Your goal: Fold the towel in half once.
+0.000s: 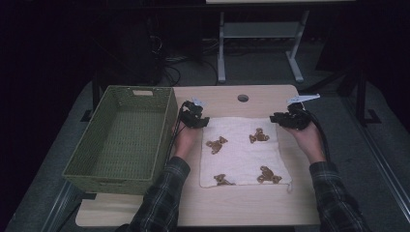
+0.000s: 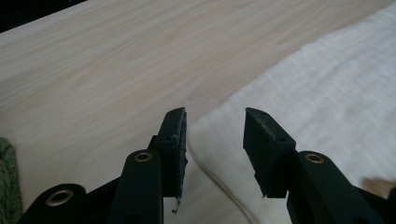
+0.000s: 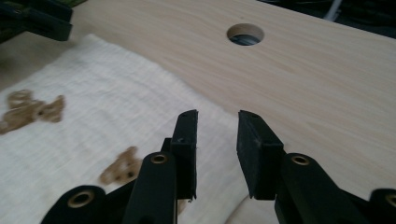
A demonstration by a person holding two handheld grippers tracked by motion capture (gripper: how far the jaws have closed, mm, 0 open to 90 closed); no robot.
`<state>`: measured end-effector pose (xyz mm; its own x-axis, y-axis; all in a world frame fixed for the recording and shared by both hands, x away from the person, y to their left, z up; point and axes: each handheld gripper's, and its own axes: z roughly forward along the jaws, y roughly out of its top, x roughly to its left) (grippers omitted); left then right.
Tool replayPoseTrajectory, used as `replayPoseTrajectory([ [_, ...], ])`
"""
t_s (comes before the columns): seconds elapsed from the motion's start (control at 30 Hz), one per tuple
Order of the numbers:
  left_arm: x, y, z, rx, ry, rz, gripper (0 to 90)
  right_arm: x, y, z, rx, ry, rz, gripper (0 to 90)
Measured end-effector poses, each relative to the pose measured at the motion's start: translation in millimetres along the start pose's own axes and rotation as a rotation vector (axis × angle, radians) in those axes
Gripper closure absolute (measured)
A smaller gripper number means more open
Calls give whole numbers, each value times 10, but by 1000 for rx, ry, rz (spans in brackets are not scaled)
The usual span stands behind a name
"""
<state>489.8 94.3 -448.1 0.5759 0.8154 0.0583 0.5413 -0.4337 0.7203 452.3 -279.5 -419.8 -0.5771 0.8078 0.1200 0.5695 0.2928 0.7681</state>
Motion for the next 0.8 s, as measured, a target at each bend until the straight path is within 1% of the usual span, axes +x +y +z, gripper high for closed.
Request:
replayPoseTrajectory([
  [0.03,21,13,27,4,4,-4,591,-25,-5,47,-9,-18,-4,683],
  [0.1,55,27,76,21,18,-4,593,-85,-29,126,-15,-31,0,683],
  [0.17,93,29,120,20,22,-10,593,-144,-71,201,-6,-49,18,682],
  [0.2,112,27,146,31,29,-19,593,-166,-88,226,-4,-53,31,679],
  [0.3,145,6,203,44,22,-26,593,-272,-155,327,-6,-75,56,680],
  [0.33,144,-4,222,46,14,-30,593,-296,-168,348,-7,-79,60,682],
  [0.37,142,-10,233,49,8,-28,593,-319,-186,372,-1,-97,71,682],
  [0.4,133,-16,248,48,6,-34,593,-337,-197,389,-5,-105,74,685],
  [0.43,126,-22,264,47,2,-36,593,-354,-208,405,-5,-105,81,687],
  [0.47,126,-28,271,52,-1,-31,593,-367,-218,423,-2,-110,81,688],
  [0.53,128,-31,277,43,-4,-42,598,-381,-235,450,6,-127,85,688],
  [0.6,128,-31,277,43,-5,-41,603,-398,-246,463,1,-125,89,687],
  [0.63,117,-29,277,43,-6,-39,614,-412,-257,483,-16,-115,104,686],
  [0.67,117,-30,277,42,-9,-38,621,-415,-258,489,-19,-112,105,686],
  [0.73,136,-38,277,40,-29,-46,643,-411,-261,515,-23,-113,101,687],
  [0.77,145,-41,276,40,-38,-50,669,-403,-262,529,-17,-118,101,690],
  [0.8,149,-44,274,40,-46,-41,680,-398,-266,542,-12,-124,101,697],
])
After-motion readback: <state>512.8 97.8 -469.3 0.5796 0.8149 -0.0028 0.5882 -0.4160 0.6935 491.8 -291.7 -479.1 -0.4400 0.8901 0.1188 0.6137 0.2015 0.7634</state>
